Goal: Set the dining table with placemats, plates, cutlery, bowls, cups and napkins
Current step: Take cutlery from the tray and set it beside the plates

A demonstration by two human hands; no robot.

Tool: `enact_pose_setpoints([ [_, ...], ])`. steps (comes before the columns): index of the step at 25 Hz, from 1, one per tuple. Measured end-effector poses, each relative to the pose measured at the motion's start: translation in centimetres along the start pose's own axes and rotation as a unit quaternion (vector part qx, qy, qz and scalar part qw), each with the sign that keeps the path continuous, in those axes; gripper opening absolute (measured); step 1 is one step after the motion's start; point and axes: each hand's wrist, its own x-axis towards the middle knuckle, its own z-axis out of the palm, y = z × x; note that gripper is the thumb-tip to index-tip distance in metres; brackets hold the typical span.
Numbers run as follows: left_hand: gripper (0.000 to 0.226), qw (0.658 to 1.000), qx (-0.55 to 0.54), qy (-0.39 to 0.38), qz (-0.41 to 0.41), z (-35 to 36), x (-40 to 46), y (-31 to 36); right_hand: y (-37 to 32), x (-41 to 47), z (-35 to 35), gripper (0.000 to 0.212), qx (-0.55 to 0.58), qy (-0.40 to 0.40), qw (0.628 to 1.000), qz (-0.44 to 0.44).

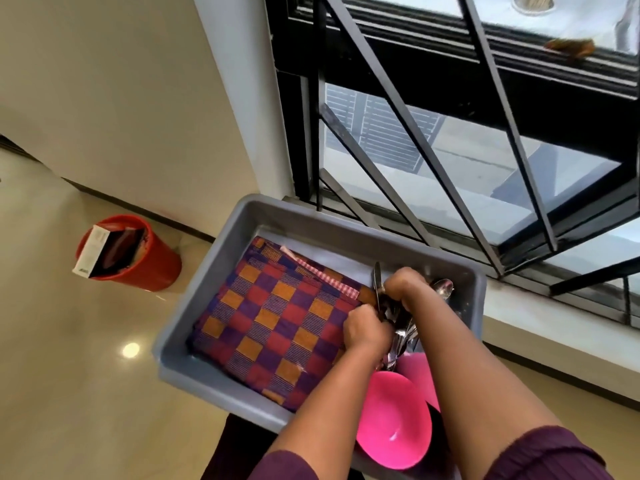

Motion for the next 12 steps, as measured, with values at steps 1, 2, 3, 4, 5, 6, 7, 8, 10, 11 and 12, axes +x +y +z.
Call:
enact_pose_setpoints([
  [1,0.017,0.999,-0.044,-0.007,0.002,-0.3,-0.1,-0.3,-0.1,-0.4,0.0,0.021,-0.011,-0.006,1.0,-0.018],
  [2,0.011,0.996,-0.092,-0.015,0.006,-0.6,-0.2,-0.5,-0.2,-0.9,-0.2,0.019,-0.023,-0.01,0.999,-0.036],
  [3,0.007,0.99,-0.137,-0.019,0.004,-0.9,-0.5,-0.8,-0.2,-1.3,-0.3,0.021,-0.036,-0.016,0.998,-0.053],
  [4,0.01,0.984,-0.176,-0.017,0.004,-1.0,-0.5,-1.3,-0.1,-1.8,-0.5,0.022,-0.042,-0.023,0.996,-0.072],
  [5,0.013,0.979,-0.205,-0.017,0.005,-1.1,-0.8,-1.7,0.1,-2.3,-0.8,0.019,-0.017,-0.036,0.995,-0.092],
  [6,0.016,0.971,-0.236,-0.018,0.008,-1.2,-1.0,-1.9,0.2,-2.7,-0.9,0.013,0.017,-0.04,0.993,-0.112],
  [7,0.019,0.963,-0.268,-0.025,0.008,-1.6,-1.4,-1.8,0.2,-3.3,-0.9,0.009,0.048,-0.034,0.99,-0.129],
  [8,0.02,0.952,-0.305,-0.03,0.007,-2.3,-1.9,-1.2,0.1,-3.9,-1.2,0.013,0.081,-0.019,0.987,-0.14],
  [10,0.015,0.931,-0.364,-0.035,0.008,-3.8,-3.4,0.0,0.0,-4.8,-1.4,0.018,0.153,0.008,0.976,-0.158],
  [11,0.014,0.926,-0.375,-0.034,0.018,-4.6,-4.3,0.5,-0.1,-5.4,-1.7,0.019,0.194,0.012,0.967,-0.164],
  [12,0.014,0.922,-0.385,-0.033,0.027,-5.4,-5.1,0.9,-0.3,-6.4,-2.4,0.02,0.227,0.014,0.958,-0.173],
])
